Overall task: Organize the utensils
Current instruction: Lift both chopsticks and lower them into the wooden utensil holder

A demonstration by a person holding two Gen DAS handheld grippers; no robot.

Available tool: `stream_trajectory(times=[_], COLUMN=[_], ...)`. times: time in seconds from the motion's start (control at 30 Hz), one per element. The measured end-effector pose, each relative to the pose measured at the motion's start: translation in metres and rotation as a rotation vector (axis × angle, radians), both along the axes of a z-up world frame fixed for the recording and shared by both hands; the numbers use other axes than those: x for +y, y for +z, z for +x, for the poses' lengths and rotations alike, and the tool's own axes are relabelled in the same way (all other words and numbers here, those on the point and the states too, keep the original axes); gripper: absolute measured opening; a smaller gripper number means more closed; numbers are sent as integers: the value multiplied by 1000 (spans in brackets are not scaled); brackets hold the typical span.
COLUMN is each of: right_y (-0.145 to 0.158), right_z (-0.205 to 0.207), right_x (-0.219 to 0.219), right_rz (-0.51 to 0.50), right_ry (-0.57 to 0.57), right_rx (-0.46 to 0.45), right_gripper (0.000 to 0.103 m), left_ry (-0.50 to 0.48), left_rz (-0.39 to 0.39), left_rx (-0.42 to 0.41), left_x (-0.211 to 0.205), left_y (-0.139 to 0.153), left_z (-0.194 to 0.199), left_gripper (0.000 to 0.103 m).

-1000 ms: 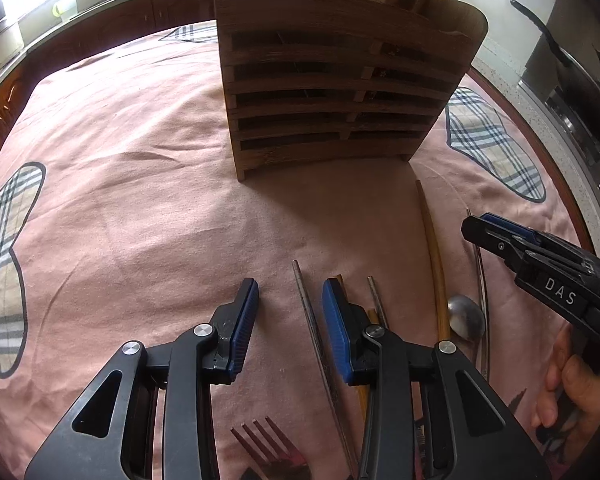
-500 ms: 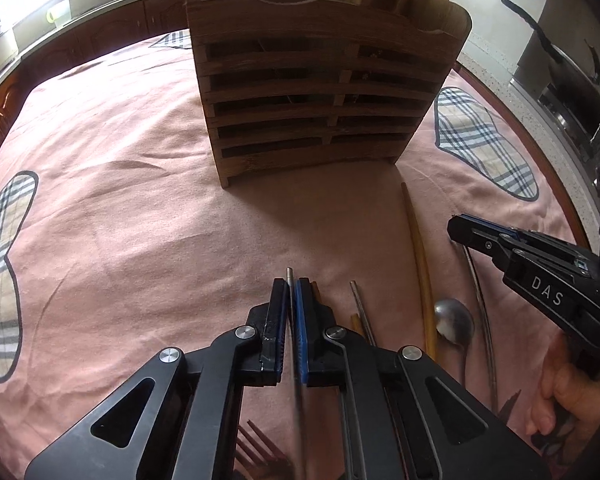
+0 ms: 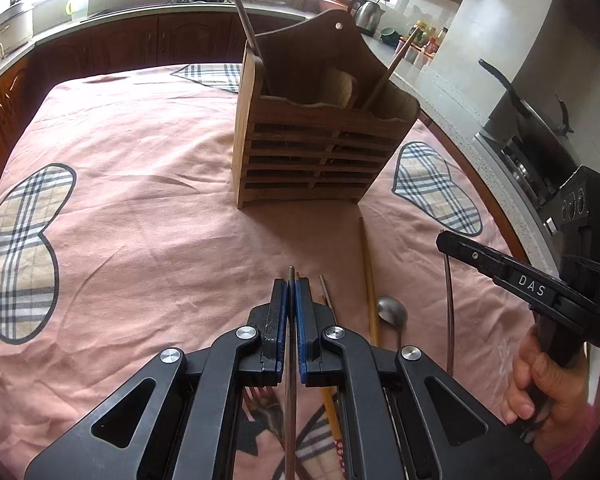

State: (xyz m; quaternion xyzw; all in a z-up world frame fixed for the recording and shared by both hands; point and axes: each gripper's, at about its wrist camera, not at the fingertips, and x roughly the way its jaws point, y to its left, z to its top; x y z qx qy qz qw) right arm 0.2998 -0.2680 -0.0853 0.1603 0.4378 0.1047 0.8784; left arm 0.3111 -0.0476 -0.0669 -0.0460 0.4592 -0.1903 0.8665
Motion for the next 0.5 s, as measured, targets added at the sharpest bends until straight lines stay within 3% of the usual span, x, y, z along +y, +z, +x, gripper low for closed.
stream_trajectory(times=[0.5], right_y=[42], right_z=[-43], right_x=[3], right_rz=[17], right_ry=[23], right_rx=[-94], right_gripper=[4], left_ry=[18], left_rz=[-69], left_rx=[-101], left_x=[29], left_y=[47], left_z=[-57], left_gripper=[3])
